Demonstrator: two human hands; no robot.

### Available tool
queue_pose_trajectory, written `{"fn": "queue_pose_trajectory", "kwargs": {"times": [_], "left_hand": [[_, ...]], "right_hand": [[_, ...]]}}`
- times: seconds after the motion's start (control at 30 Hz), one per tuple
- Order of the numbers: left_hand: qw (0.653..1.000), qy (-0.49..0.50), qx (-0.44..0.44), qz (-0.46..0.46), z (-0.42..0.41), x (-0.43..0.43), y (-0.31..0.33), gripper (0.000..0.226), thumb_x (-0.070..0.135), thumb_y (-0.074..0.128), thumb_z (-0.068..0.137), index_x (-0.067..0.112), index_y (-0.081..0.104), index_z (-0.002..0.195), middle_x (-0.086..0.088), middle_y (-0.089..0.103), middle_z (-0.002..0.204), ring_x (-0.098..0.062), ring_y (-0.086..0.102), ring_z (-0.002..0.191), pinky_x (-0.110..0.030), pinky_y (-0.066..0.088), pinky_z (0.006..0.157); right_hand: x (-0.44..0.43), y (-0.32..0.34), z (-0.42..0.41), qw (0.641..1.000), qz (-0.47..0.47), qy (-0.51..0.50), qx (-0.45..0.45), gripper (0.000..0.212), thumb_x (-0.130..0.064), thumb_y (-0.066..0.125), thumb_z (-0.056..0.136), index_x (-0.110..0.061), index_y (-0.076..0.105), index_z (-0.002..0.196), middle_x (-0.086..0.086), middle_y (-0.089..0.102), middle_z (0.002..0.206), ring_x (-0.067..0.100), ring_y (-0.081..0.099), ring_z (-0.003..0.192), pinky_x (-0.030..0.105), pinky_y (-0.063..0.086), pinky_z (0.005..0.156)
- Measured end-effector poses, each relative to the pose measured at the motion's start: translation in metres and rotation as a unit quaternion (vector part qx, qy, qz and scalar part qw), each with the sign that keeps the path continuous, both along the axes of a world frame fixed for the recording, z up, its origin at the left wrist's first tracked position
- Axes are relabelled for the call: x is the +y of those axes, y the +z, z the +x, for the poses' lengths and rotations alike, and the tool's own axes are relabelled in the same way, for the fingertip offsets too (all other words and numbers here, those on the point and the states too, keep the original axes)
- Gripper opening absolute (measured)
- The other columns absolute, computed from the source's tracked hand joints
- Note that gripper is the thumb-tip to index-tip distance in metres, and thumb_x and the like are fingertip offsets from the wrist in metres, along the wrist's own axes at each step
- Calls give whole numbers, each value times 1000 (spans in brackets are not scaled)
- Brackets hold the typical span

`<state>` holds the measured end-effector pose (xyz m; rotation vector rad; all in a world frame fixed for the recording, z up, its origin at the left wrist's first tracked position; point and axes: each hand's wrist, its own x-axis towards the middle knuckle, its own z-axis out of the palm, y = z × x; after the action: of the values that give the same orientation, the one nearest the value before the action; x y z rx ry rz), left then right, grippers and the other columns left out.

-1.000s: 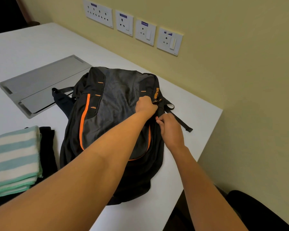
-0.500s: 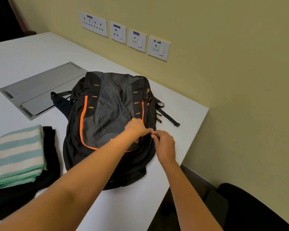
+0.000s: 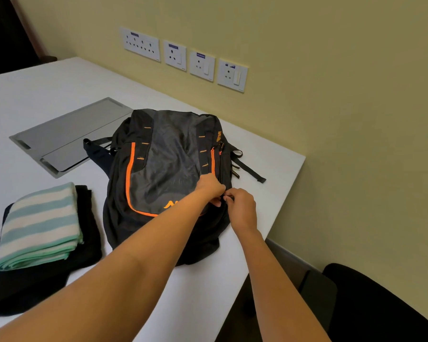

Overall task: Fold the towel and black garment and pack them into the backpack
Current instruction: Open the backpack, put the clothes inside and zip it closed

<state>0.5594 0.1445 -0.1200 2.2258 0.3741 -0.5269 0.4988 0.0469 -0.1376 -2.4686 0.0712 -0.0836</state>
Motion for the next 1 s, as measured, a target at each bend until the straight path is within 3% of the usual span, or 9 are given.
{"fn": "queue_pose_trajectory", "kwargs": {"times": [0.1, 0.23, 0.37, 0.57, 0.7, 0.77, 0.83, 0.9, 1.0], "left_hand": [[999, -10, -28, 19, 1, -2, 7, 22, 12, 47, 91, 1, 54, 73, -11, 60, 60, -17, 57, 38, -26, 53, 51], [994, -21, -85, 57, 3, -2, 10, 21, 17, 47, 93, 0, 54, 83, -13, 56, 75, -27, 60, 60, -33, 56, 64], [990, -10, -130, 54, 2, 0, 24, 26, 21, 43, 93, 6, 49, 73, -14, 59, 77, -32, 64, 71, -35, 56, 74], [988, -61, -126, 66, -27, 8, 39, 27, 29, 44, 95, 6, 58, 92, -17, 67, 99, -31, 67, 86, -38, 56, 80], [963, -122, -47, 235, -61, 25, 40, 53, 51, 42, 94, 4, 58, 113, -14, 61, 115, -32, 60, 105, -37, 48, 87], [965, -123, 8, 233, -75, 34, 36, 52, 52, 44, 93, 4, 65, 95, -9, 67, 94, -25, 66, 86, -33, 53, 79], [985, -82, 55, 142, -83, 40, 30, 51, 47, 47, 94, 6, 61, 70, -6, 64, 66, -18, 62, 58, -26, 53, 58], [995, -44, 66, 62, -88, 46, 28, 42, 35, 51, 96, 5, 56, 67, -8, 61, 61, -16, 59, 52, -23, 51, 51], [997, -47, 51, 39, -94, 51, 29, 39, 21, 46, 99, 5, 55, 65, -8, 59, 59, -15, 56, 50, -20, 49, 48]], "right_hand": [[-1, -3, -11, 1000, -5, 4, -4, 23, -16, 50, 97, -12, 63, 115, 6, 63, 112, 17, 60, 101, 17, 41, 77], [3, -7, -34, 1000, 24, -7, -14, 23, -18, 52, 96, -13, 63, 116, 4, 64, 111, 15, 60, 100, 15, 42, 80], [32, -19, -71, 997, 76, 8, -20, 22, -16, 58, 92, -13, 68, 111, 4, 65, 108, 15, 61, 98, 16, 44, 86], [58, -12, -84, 959, 268, -85, 26, 20, -16, 62, 90, -12, 71, 107, 2, 72, 99, 12, 67, 90, 25, 53, 86], [48, -1, -80, 950, 290, -111, 36, 17, -20, 63, 89, -16, 74, 101, 0, 74, 91, 12, 67, 84, 26, 54, 80], [47, 1, -81, 951, 288, -110, 34, 17, -21, 62, 90, -16, 74, 101, 0, 73, 91, 9, 64, 81, 19, 52, 73], [48, 0, -84, 953, 283, -105, 27, 18, -20, 62, 89, -14, 73, 103, 1, 73, 93, 6, 62, 81, 11, 47, 69], [50, -2, -89, 957, 278, -81, 19, 17, -18, 61, 90, -13, 72, 101, 2, 73, 93, 7, 63, 82, 10, 47, 69], [51, -1, -95, 969, 246, -27, -5, 16, -16, 54, 94, -11, 69, 96, 4, 70, 91, 12, 62, 82, 17, 51, 70]]}}
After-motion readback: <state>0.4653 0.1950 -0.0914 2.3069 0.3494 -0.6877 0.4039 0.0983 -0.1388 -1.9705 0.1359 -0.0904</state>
